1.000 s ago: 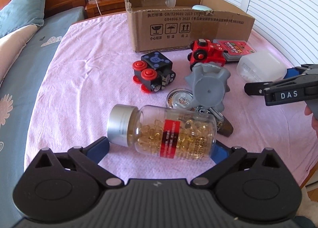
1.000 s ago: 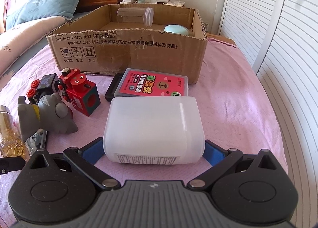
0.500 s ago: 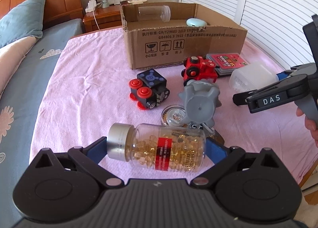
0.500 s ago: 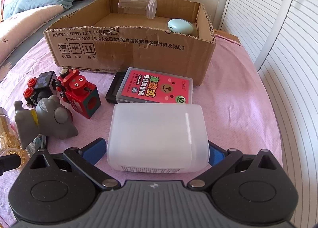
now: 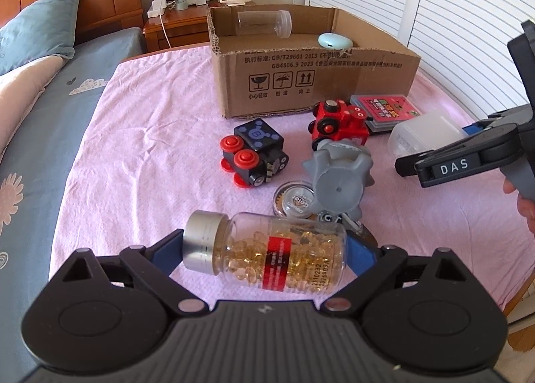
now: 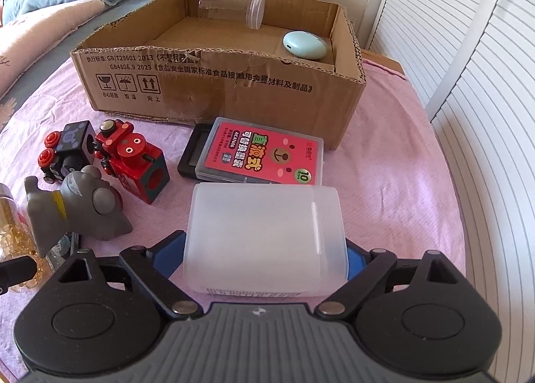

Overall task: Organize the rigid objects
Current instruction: 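Place the white container in the box with the right gripper while the left lifts the bottle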

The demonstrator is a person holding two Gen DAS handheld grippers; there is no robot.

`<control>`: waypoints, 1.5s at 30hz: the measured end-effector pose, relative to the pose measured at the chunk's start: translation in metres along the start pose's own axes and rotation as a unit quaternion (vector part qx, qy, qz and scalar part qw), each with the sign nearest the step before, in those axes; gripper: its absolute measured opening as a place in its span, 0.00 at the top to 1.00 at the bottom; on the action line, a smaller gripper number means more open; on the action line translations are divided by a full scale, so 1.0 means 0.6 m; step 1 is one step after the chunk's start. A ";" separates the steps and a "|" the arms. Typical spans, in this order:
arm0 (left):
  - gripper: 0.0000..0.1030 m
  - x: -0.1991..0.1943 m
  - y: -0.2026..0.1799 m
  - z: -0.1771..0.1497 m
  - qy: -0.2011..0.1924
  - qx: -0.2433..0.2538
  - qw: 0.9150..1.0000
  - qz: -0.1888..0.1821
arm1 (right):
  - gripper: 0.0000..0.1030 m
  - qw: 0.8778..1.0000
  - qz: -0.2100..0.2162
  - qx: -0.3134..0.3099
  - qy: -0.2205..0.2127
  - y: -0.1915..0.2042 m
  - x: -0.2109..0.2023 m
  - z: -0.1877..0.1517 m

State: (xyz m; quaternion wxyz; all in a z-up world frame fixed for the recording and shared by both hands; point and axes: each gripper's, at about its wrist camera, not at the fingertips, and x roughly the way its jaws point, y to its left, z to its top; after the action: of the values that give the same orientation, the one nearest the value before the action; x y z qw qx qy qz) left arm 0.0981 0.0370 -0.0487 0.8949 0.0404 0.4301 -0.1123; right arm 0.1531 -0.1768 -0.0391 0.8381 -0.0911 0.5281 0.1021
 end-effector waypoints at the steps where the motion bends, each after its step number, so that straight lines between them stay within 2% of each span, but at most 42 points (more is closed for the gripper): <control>1: 0.07 0.000 0.000 0.000 0.000 0.001 1.000 0.000 | 0.13 1.000 0.000 -0.001 0.001 -0.001 0.000 0.000; 9: 0.08 0.000 0.004 0.006 0.013 0.015 1.000 -0.010 | 0.16 1.000 0.013 -0.011 0.001 -0.008 -0.010 0.003; 17: 0.08 -0.020 0.013 0.012 0.027 0.036 0.999 -0.021 | 0.16 0.998 0.027 -0.054 -0.008 -0.009 -0.045 0.003; 24: 0.08 -0.047 0.027 0.029 0.018 0.035 0.999 -0.029 | 0.16 0.996 0.048 -0.071 -0.023 -0.017 -0.085 0.020; 34: 0.08 -0.066 0.040 0.062 -0.003 0.040 0.999 -0.032 | 0.16 0.992 0.058 -0.071 -0.090 -0.035 -0.127 0.128; 41: 0.08 -0.068 0.057 0.082 -0.013 0.033 0.999 -0.024 | 0.16 0.992 0.056 -0.049 -0.101 -0.052 -0.085 0.231; 45: 0.08 -0.064 0.065 0.088 -0.014 0.030 0.999 -0.019 | 0.16 0.993 0.052 -0.041 -0.101 -0.054 -0.048 0.267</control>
State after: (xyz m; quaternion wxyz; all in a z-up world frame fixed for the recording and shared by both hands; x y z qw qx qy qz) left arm 0.1243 0.0722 0.0133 0.8969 0.0572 0.4148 -0.1425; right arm 0.2885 -0.1683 0.0566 0.8760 -0.0869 0.4406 0.1757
